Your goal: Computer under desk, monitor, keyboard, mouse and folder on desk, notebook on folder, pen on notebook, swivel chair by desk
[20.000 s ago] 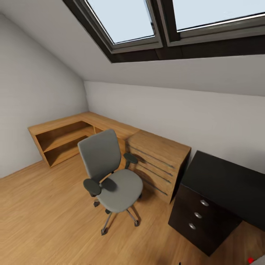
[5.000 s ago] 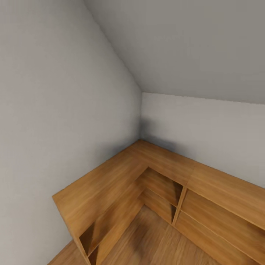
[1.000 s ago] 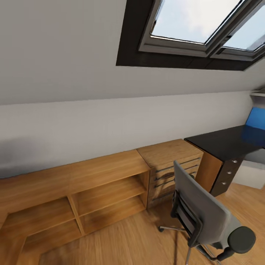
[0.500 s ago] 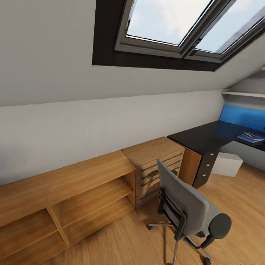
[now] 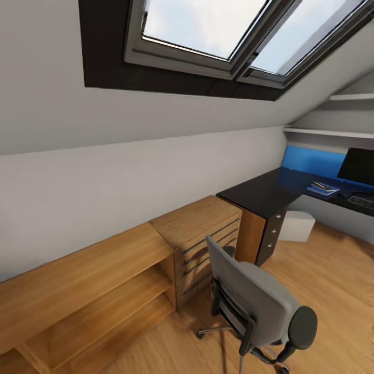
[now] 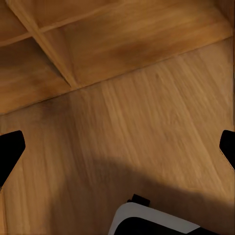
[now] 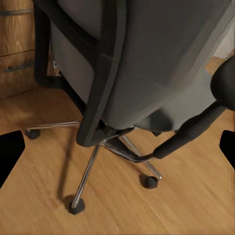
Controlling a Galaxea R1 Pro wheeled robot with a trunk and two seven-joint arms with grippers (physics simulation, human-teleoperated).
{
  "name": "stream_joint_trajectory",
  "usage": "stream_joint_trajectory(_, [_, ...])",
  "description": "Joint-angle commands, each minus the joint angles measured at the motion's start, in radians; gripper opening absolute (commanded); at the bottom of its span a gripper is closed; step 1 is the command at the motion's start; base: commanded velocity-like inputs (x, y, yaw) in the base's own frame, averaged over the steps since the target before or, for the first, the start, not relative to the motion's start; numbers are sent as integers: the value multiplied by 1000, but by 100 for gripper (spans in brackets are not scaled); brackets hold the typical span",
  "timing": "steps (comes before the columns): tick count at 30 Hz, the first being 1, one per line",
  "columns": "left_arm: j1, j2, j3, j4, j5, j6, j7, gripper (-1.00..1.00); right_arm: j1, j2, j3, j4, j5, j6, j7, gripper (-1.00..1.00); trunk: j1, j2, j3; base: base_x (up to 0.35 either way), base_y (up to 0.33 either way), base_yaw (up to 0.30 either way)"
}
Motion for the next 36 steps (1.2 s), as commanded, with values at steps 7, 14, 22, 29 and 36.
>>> stream_joint_trajectory(7, [0,1,-9,-2,5,-1,8,100,-1,0,9,1,-10,-3,-1,100,1,-2,-2,249,248,-297])
stream_joint_trajectory(14, [0,1,-9,-2,5,-1,8,100,-1,0,9,1,-10,-4,-1,100,1,-2,-2,81,311,-297])
stream_joint_trajectory(22, [0,1,-9,-2,5,-1,8,100,-1,0,9,1,-10,-4,-1,100,1,-2,-2,28,322,-297])
stream_joint_trajectory(29, [0,1,-9,-2,5,-1,8,100,-1,0,9,1,-10,-4,-1,100,1,-2,-2,91,197,-297])
stream_joint_trajectory(36, [0,1,-9,-2,5,-1,8,100,-1,0,9,1,-10,-3,-1,100,1,-2,-2,90,116,-297])
